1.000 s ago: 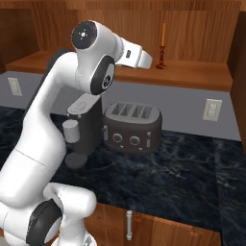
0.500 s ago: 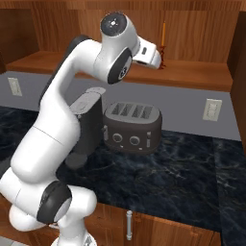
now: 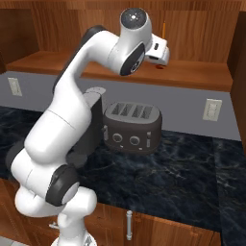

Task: Get the candle and the wine from the cabinet and move them to the dining counter.

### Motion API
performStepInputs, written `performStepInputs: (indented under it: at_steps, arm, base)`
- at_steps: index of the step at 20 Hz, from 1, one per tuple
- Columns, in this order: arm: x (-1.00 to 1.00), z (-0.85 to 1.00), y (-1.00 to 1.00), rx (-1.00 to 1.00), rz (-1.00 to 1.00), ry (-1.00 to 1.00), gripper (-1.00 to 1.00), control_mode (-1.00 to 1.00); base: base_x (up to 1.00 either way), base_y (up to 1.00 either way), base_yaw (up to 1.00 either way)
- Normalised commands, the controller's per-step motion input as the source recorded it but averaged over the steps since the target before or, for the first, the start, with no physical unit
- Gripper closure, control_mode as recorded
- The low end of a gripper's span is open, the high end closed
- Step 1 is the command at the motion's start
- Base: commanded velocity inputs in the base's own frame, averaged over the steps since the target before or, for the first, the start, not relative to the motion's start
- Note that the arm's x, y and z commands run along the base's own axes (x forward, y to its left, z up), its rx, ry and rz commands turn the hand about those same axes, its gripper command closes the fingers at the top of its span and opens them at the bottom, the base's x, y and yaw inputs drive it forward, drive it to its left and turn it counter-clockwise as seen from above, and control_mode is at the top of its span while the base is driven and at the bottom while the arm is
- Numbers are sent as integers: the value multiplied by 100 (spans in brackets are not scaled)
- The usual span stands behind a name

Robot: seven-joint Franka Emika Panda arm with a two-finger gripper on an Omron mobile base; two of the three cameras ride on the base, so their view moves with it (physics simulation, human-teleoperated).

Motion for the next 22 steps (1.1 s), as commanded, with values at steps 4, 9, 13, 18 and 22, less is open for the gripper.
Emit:
performStepInputs:
  at_steps: [4,9,13,18,22]
  arm:
    - [31,-13,-20,0,6,0,-100,-100]
    - [35,-11,-9,0,6,0,-100,-100]
    - [38,-18,2,0,5,0,-100,-100]
    - [43,-6,0,0,5,0,-100,-100]
    - [42,-5,-5,0,3,1,-100,-100]
  base:
    - [0,0,0]
    - [0,0,0]
    - [0,0,0]
    - [0,0,0]
    - [0,0,0]
